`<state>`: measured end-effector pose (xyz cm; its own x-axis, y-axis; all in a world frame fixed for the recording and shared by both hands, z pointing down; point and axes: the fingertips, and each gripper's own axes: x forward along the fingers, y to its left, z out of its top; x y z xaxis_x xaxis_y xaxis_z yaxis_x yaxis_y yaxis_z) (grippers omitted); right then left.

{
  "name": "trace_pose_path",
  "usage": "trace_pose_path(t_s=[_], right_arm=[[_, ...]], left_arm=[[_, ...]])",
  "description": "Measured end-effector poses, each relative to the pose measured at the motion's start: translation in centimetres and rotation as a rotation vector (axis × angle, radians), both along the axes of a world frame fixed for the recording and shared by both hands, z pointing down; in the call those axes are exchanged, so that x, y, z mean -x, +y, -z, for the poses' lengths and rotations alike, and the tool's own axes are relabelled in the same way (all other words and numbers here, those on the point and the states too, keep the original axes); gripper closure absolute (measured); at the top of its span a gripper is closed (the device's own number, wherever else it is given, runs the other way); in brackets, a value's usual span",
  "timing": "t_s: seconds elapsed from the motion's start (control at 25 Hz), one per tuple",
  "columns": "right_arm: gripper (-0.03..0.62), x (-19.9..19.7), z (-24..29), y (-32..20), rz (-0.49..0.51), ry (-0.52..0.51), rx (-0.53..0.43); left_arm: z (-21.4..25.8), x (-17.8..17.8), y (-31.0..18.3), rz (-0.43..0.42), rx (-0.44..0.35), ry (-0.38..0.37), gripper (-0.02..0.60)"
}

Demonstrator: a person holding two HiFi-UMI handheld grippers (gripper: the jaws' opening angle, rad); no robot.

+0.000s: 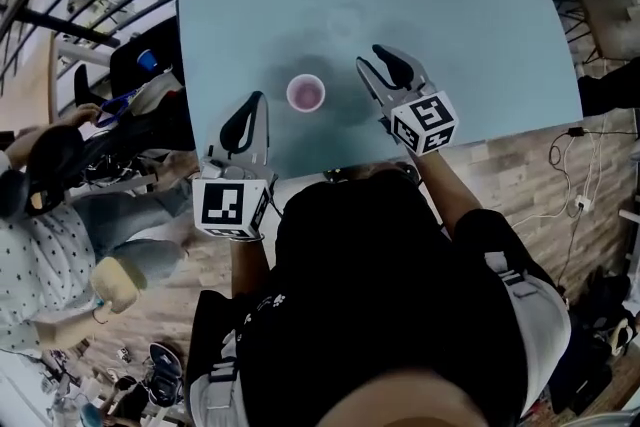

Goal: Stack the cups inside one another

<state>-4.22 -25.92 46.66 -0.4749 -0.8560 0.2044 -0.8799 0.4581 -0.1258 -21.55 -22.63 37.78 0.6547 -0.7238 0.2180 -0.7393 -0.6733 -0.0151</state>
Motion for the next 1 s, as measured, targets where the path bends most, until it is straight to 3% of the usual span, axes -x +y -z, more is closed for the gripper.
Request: trace_pose_path(t_s=[0.28,0.6,1.0], right_arm=[[0.345,0.6,-0.9,-3.6,0.009,0.043,0.012],[0.282,0.9,-3.6,-7.1,0.002,0.091,0.06],[0.26,0.6,-6.8,-9.7,0.004,0.13,0.129]], left_arm=[[0.3,0.9,-1.7,0.02,0.002,-0.008,0.594],[-0.5,3.3,-3.0,0.081,0.029,-0.024,0.594],[-0.8,4.2,-3.7,0.122,0.036,-0.048,0.594]])
